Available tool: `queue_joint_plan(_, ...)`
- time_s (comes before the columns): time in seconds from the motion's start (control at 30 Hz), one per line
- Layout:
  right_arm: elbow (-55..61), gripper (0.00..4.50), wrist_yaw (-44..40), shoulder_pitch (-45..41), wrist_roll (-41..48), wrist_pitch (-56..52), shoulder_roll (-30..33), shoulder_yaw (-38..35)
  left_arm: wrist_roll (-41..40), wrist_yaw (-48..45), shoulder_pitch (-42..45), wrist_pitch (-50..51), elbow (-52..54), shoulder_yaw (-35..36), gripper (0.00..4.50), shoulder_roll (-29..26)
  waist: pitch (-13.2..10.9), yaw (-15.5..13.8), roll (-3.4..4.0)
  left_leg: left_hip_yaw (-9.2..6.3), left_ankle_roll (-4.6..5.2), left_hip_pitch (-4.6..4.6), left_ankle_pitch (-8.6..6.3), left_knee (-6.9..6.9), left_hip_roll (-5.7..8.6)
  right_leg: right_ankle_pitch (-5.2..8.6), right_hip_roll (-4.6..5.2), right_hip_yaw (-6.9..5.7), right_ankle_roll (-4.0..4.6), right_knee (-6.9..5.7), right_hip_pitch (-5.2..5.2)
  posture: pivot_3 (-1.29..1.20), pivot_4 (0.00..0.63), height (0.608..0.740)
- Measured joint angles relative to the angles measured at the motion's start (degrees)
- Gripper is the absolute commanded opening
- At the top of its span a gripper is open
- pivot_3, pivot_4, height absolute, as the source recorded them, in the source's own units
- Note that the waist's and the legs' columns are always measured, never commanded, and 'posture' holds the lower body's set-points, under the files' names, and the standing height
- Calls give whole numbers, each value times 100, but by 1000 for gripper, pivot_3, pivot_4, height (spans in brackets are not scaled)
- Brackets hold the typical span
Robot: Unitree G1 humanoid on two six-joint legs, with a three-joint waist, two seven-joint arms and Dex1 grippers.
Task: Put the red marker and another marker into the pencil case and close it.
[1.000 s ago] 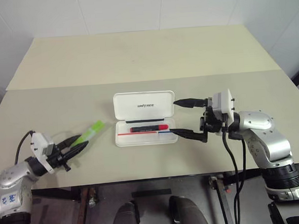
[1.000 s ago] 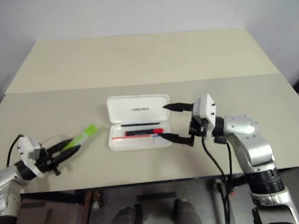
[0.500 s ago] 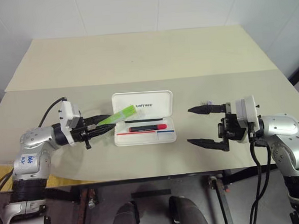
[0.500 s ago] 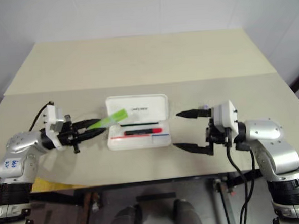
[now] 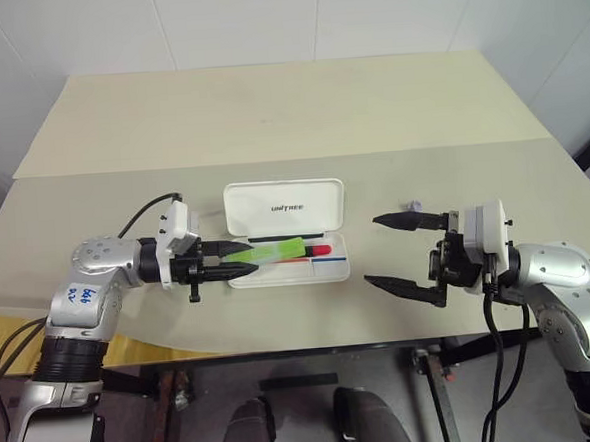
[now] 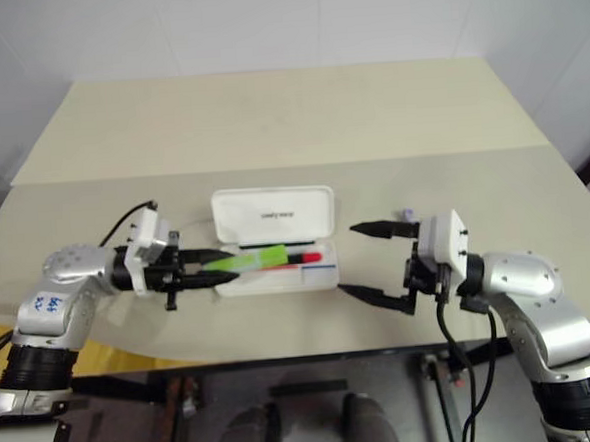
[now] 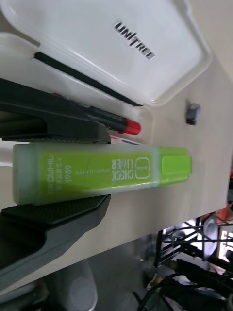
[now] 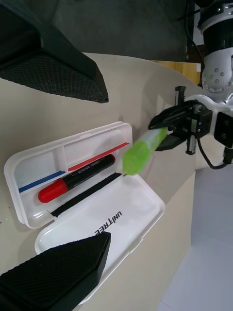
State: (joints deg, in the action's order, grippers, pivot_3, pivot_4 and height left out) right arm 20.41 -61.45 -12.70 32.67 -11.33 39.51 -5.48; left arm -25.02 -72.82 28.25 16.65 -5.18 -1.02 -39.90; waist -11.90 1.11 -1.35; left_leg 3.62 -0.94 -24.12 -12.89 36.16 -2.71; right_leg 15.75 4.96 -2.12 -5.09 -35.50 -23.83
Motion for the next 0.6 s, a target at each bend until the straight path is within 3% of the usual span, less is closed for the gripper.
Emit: queue_joint_plan(0.6,448,4500,481,181,4,-168,1,9,852,9,306,-1199,-990,-465,1032,606,0,-196,0,1,1,-3,-1,4,-2,0,-6,0,3,3,0,0,150,740)
